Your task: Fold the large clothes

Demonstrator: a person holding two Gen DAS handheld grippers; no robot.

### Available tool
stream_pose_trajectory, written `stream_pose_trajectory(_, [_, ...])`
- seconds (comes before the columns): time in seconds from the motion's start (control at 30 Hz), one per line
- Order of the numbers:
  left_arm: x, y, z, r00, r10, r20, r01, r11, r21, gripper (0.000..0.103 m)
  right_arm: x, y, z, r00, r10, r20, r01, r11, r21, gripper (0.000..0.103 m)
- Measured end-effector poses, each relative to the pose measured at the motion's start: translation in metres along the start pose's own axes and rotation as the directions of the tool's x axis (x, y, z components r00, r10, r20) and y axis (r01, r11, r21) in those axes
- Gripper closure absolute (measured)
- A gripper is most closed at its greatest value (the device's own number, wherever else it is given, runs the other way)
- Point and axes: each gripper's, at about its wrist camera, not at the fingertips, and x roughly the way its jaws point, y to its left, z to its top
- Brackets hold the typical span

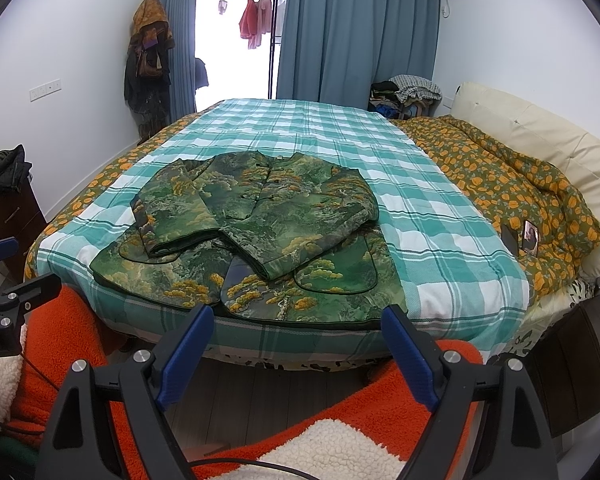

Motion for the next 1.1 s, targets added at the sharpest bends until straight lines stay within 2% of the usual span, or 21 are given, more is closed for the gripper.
stream_pose_trajectory(0.23, [0.004, 0.008, 0.006, 0.999, 0.038, 0.016, -0.038, 0.999, 0.005, 0.0, 0.003, -0.001, 0.001, 1.0, -0.001, 0.021, 0.001, 1.0, -0.01, 0.015])
stream_pose_trajectory(0.33, [0.013, 0.015, 0.018, 0.996, 0.085, 0.036, -0.085, 0.996, 0.001, 0.0, 0.008, -0.013, 0.011, 0.997, 0.011, 0.071, -0.009, 1.0, -0.016, 0.015])
stream_pose_trajectory(0.47, [0.041, 0.033, 0.03, 0.996, 0.086, 0.023, -0.086, 0.996, -0.018, 0.0, 0.035, -0.033, 0.026, 0.986, 0.039, 0.162, -0.023, 0.995, -0.098, 0.015])
stream_pose_trajectory(0.5, [0.05, 0.037, 0.032, 0.993, 0.115, 0.003, -0.115, 0.993, -0.014, 0.0, 0.051, -0.037, 0.029, 0.986, 0.074, 0.148, -0.053, 0.989, -0.137, 0.011])
stream_pose_trajectory(0.53, [0.059, 0.039, 0.034, 0.99, 0.137, -0.018, -0.137, 0.99, -0.013, 0.0, 0.071, -0.037, 0.03, 0.99, 0.108, 0.094, -0.09, 0.981, -0.172, 0.002])
stream_pose_trajectory(0.6, [0.075, 0.043, 0.033, 0.989, 0.136, -0.059, -0.136, 0.991, -0.002, 0.0, 0.109, -0.034, 0.031, 0.989, 0.144, -0.027, -0.146, 0.964, -0.221, 0.0])
stream_pose_trajectory(0.67, [0.086, 0.045, 0.031, 0.987, 0.134, -0.094, -0.135, 0.991, -0.003, 0.0, 0.14, -0.017, 0.027, 0.989, 0.119, -0.085, -0.139, 0.943, -0.304, 0.0])
stream_pose_trajectory(0.77, [0.098, 0.049, 0.028, 0.984, 0.097, -0.152, -0.103, 0.994, -0.032, 0.0, 0.179, 0.018, 0.024, 0.983, 0.142, -0.113, -0.177, 0.894, -0.412, 0.001])
stream_pose_trajectory(0.87, [0.11, 0.047, 0.025, 0.977, 0.105, -0.183, -0.112, 0.993, -0.026, 0.0, 0.212, 0.052, 0.025, 0.98, 0.17, -0.103, -0.199, 0.854, -0.48, 0.001])
stream_pose_trajectory(0.93, [0.115, 0.044, 0.025, 0.974, 0.117, -0.192, -0.123, 0.992, -0.015, 0.0, 0.238, 0.064, 0.029, 0.975, 0.184, -0.121, -0.22, 0.847, -0.484, 0.002])
stream_pose_trajectory(1.0, [0.12, 0.044, 0.024, 0.973, 0.112, -0.201, -0.117, 0.993, -0.014, 0.0, 0.271, 0.067, 0.035, 0.973, 0.173, -0.155, -0.226, 0.863, -0.453, 0.002])
stream_pose_trajectory(1.07, [0.125, 0.045, 0.024, 0.972, 0.105, -0.211, -0.11, 0.994, -0.013, 0.0, 0.294, 0.063, 0.039, 0.966, 0.17, -0.195, -0.235, 0.89, -0.39, 0.013])
stream_pose_trajectory(1.1, [0.128, 0.046, 0.024, 0.97, 0.103, -0.218, -0.107, 0.994, -0.008, 0.0, 0.303, 0.058, 0.042, 0.955, 0.185, -0.232, -0.258, 0.903, -0.343, 0.039])
